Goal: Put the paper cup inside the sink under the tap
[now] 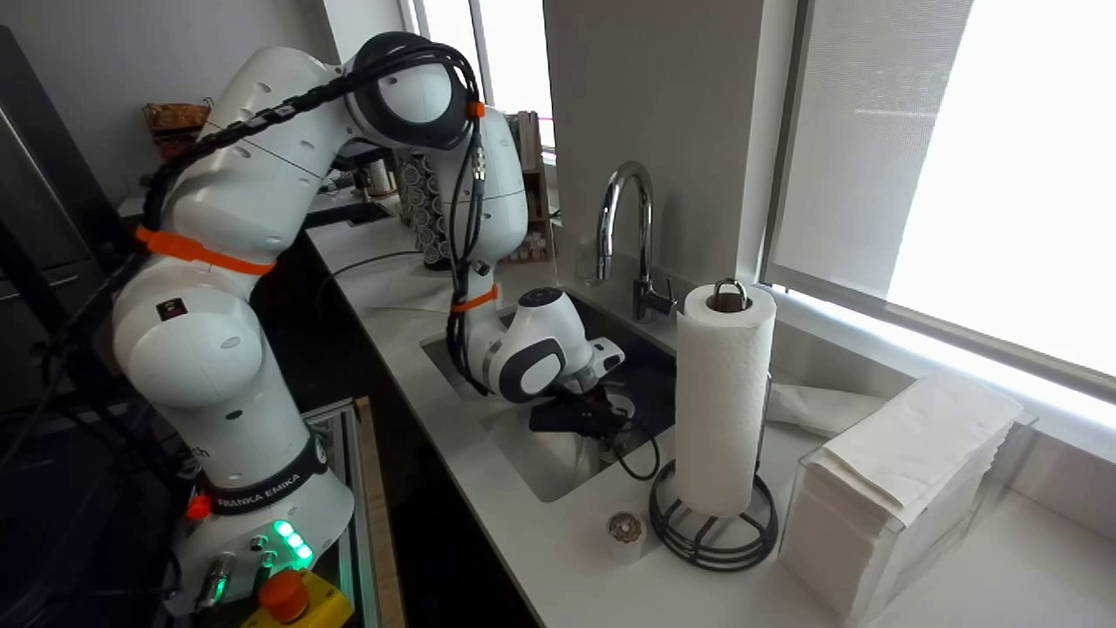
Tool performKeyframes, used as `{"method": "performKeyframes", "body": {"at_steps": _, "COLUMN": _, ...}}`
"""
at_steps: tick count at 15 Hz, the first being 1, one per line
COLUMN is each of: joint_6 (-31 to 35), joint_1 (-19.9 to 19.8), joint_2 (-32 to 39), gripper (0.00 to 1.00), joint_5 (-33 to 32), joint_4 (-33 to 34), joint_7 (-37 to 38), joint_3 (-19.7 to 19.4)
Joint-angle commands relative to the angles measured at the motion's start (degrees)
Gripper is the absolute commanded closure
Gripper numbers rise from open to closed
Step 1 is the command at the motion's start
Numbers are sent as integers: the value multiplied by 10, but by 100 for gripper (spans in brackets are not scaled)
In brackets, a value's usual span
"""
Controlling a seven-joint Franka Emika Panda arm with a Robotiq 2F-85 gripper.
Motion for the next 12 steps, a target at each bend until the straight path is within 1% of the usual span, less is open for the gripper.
{"method": "performKeyframes", "body": {"at_steps": 1, "joint_6": -44, "joint_1": 1, "joint_2": -15, "gripper": 100, "joint_5": -5, "joint_4": -7, "joint_7": 43, "joint_3": -9}}
{"method": "performKeyframes", "body": {"at_steps": 5, "joint_6": -99, "joint_1": -1, "joint_2": -31, "gripper": 100, "joint_5": -2, "joint_4": -10, "joint_7": 88, "joint_3": -16}}
{"method": "performKeyframes", "body": {"at_steps": 8, "joint_6": -115, "joint_1": -33, "joint_2": -47, "gripper": 100, "joint_5": -2, "joint_4": -9, "joint_7": 127, "joint_3": 9}}
{"method": "performKeyframes", "body": {"at_steps": 12, "joint_6": -132, "joint_1": -54, "joint_2": -69, "gripper": 100, "joint_5": 10, "joint_4": -15, "joint_7": 178, "joint_3": 22}}
